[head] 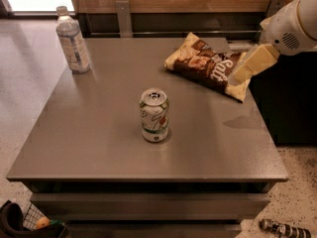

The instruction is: Move brown chip bag near blue plastic bottle

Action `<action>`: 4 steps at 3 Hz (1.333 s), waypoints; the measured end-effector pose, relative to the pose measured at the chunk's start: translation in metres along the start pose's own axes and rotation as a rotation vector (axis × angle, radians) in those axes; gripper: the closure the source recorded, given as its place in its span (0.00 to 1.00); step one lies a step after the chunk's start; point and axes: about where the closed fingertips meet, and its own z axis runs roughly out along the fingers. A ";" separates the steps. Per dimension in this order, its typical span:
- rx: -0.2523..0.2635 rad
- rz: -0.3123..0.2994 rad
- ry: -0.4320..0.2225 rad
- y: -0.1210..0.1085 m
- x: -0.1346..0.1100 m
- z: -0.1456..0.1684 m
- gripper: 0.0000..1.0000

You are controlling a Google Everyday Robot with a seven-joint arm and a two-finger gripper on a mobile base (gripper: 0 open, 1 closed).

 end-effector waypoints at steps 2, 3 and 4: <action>0.031 0.021 0.011 -0.001 -0.003 0.003 0.00; 0.095 0.023 0.009 -0.029 -0.001 0.025 0.00; 0.115 0.028 -0.031 -0.064 0.002 0.058 0.00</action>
Offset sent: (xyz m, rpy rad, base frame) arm 0.0083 -0.0001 -0.0034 -0.0333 -0.0162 -0.1132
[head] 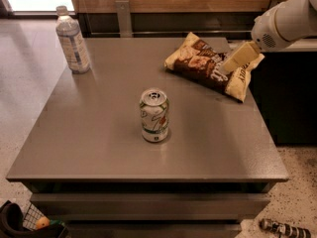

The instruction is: Move brown chip bag near blue plastic bottle

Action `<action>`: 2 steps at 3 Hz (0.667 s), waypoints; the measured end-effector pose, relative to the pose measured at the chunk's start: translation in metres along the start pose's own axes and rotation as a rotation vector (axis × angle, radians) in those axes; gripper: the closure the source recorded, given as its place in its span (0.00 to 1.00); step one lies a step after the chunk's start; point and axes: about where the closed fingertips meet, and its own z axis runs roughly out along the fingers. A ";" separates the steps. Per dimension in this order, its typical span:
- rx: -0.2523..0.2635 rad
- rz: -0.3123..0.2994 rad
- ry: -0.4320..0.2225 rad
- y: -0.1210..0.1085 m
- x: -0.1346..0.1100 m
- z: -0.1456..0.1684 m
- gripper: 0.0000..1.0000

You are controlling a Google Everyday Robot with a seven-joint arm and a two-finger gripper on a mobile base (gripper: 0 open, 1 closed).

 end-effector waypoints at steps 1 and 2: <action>-0.047 0.061 -0.081 -0.030 0.012 0.052 0.00; -0.140 0.118 -0.128 -0.031 0.016 0.093 0.00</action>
Offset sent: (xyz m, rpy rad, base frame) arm 0.1081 0.0056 -0.0930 0.3320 0.1259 0.0939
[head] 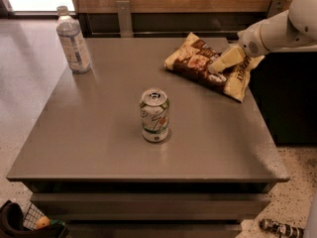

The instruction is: Move brown chip bag near blue plastic bottle

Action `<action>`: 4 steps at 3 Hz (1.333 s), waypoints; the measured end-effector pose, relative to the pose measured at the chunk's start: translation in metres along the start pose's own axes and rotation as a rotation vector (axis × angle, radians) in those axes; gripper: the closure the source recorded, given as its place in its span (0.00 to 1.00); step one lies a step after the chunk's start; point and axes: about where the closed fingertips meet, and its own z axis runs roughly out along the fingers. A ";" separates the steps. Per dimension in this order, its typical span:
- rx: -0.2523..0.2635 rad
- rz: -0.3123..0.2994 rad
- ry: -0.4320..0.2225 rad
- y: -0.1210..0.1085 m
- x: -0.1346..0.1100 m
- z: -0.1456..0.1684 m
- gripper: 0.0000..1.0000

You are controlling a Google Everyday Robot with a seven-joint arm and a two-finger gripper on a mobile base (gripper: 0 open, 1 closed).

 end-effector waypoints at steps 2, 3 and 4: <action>-0.162 -0.013 -0.032 0.057 -0.037 0.027 0.02; -0.198 -0.071 -0.015 0.086 -0.062 0.025 0.23; -0.201 -0.070 -0.015 0.087 -0.062 0.027 0.46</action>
Offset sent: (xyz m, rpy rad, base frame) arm -0.0427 0.1067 0.0232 0.0663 0.0769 0.1972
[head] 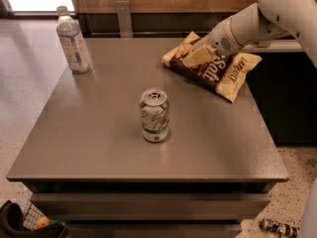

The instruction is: Move brown chip bag near blue plastic bottle

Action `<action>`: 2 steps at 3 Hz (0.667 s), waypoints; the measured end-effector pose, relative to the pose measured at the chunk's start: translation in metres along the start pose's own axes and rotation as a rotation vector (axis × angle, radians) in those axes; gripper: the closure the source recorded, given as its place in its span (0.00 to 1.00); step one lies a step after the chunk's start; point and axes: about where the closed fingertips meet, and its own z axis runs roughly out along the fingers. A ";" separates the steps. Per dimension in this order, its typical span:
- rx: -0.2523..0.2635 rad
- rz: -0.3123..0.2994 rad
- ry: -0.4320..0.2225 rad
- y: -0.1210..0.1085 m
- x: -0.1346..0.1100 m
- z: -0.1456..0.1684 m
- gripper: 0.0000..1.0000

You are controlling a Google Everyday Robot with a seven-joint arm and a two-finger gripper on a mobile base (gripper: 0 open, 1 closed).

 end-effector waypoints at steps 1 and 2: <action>-0.005 0.000 0.001 0.001 0.000 0.003 0.70; -0.011 0.000 0.002 0.002 0.000 0.006 0.93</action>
Offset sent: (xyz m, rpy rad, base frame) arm 0.0003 0.0021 -0.0020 0.0004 0.0032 0.0034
